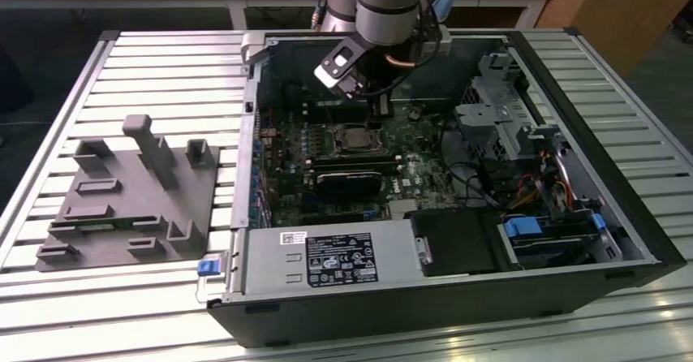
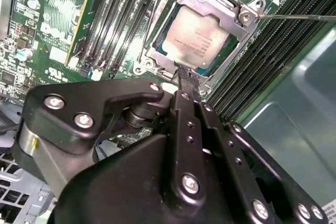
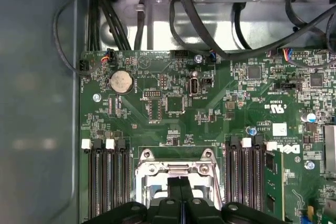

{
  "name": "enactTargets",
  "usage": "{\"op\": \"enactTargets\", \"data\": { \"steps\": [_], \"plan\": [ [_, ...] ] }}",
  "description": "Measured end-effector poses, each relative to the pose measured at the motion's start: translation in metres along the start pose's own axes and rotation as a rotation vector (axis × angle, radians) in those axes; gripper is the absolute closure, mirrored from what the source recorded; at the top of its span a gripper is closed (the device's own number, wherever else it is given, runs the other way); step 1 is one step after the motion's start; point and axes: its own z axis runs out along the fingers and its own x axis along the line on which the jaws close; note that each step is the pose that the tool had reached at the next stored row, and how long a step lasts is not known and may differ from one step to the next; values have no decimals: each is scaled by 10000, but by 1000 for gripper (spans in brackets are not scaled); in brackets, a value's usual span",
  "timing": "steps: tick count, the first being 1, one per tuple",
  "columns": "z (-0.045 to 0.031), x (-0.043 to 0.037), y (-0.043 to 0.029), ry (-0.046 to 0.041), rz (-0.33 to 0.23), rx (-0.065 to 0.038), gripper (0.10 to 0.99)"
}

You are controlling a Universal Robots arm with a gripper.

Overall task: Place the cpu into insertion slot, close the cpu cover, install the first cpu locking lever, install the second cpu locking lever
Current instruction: 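Close the cpu cover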

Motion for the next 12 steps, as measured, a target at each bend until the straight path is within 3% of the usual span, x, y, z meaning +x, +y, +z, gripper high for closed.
{"op": "enactTargets", "data": {
  "steps": [12],
  "plan": [
    [45,-4,-90,-3,0,2,980]
  ]
}}
